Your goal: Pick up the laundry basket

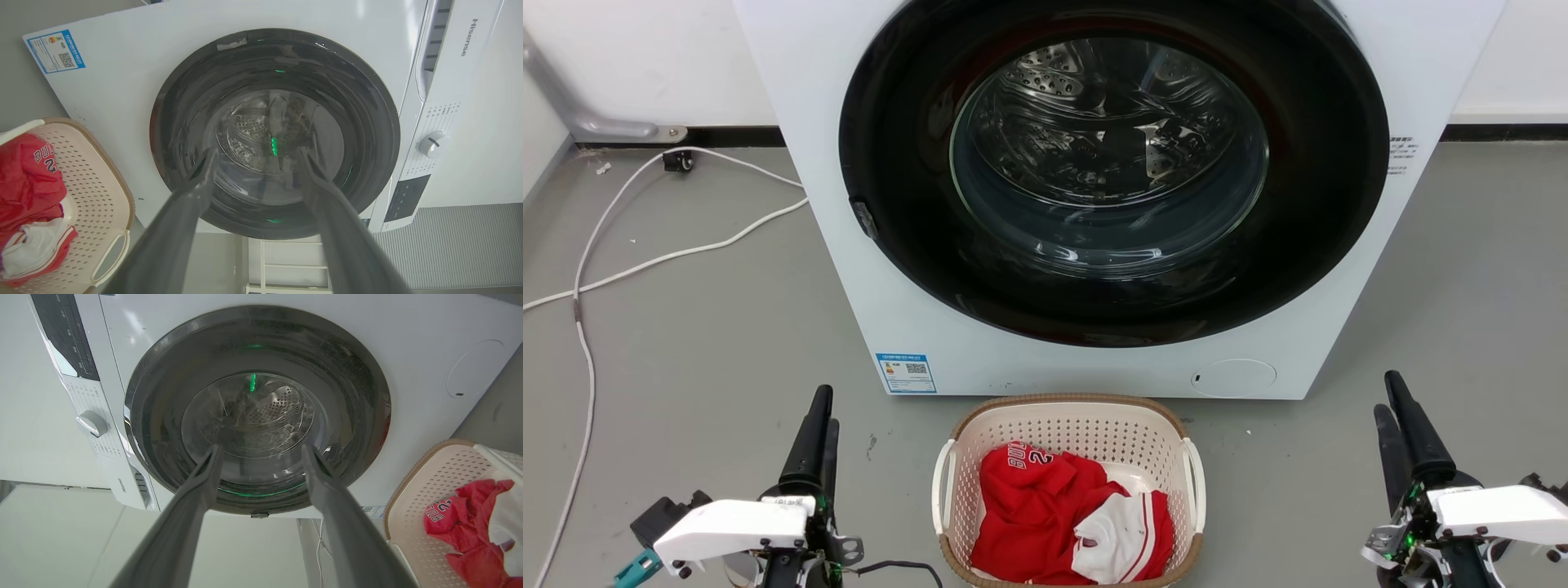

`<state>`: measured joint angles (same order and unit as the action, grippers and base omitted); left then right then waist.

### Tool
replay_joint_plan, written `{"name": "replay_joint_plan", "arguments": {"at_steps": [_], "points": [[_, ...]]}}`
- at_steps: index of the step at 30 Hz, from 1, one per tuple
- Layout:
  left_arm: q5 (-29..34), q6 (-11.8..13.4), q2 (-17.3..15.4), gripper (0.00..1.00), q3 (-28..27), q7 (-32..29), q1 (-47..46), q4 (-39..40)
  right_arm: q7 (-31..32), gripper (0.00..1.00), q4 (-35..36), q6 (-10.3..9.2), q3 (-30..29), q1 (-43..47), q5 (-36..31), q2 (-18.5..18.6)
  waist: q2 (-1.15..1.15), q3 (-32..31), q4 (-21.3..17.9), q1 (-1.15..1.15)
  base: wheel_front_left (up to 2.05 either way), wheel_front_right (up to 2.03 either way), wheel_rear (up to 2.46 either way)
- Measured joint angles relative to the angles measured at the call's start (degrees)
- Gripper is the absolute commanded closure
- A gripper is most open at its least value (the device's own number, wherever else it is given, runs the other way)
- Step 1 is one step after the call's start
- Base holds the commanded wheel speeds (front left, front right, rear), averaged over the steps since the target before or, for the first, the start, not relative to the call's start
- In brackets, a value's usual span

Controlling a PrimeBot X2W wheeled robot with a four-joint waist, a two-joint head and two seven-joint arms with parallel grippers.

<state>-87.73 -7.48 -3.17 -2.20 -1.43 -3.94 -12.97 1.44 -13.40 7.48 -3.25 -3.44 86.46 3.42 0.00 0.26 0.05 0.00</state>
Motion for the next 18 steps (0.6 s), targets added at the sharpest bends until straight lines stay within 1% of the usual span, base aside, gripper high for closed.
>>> {"name": "replay_joint_plan", "arguments": {"at_steps": [1,2,7,8,14,18], "points": [[1.2,0.0,0.0,0.0,0.1,0.3,0.0,0.2,-0.3,0.0,0.3,0.0,0.0,0.0,-1.2,0.0,0.0,0.0,0.0,0.0,0.0,0.0,0.0],[3.5,0.0,0.0,0.0,0.2,0.7,0.0,0.7,-0.8,0.0,0.6,0.0,-0.1,0.0,-4.0,0.0,0.0,0.0,0.0,0.0,0.0,0.0,0.0],[9.8,0.0,0.0,0.0,0.4,1.8,0.0,1.6,-1.9,0.0,2.1,0.0,-0.3,0.1,-11.9,0.0,0.0,0.1,0.0,0.0,0.0,0.0,0.0],[13.4,0.0,0.1,0.0,0.6,2.5,0.0,2.0,-2.5,0.0,2.7,0.0,-0.3,0.3,-16.5,0.0,0.0,0.1,-0.1,0.0,0.0,0.0,0.0],[19.1,0.0,0.1,0.0,0.6,3.7,-0.1,2.9,-3.8,0.0,4.4,0.0,-0.3,0.9,-25.1,-0.1,0.0,0.2,-0.1,0.0,0.0,0.0,0.0],[23.3,0.5,0.1,0.0,1.2,4.5,-0.1,3.6,-4.5,0.0,5.3,0.0,-0.2,1.2,-29.6,-0.1,0.0,0.3,-0.1,0.0,0.0,0.0,0.0]]}}
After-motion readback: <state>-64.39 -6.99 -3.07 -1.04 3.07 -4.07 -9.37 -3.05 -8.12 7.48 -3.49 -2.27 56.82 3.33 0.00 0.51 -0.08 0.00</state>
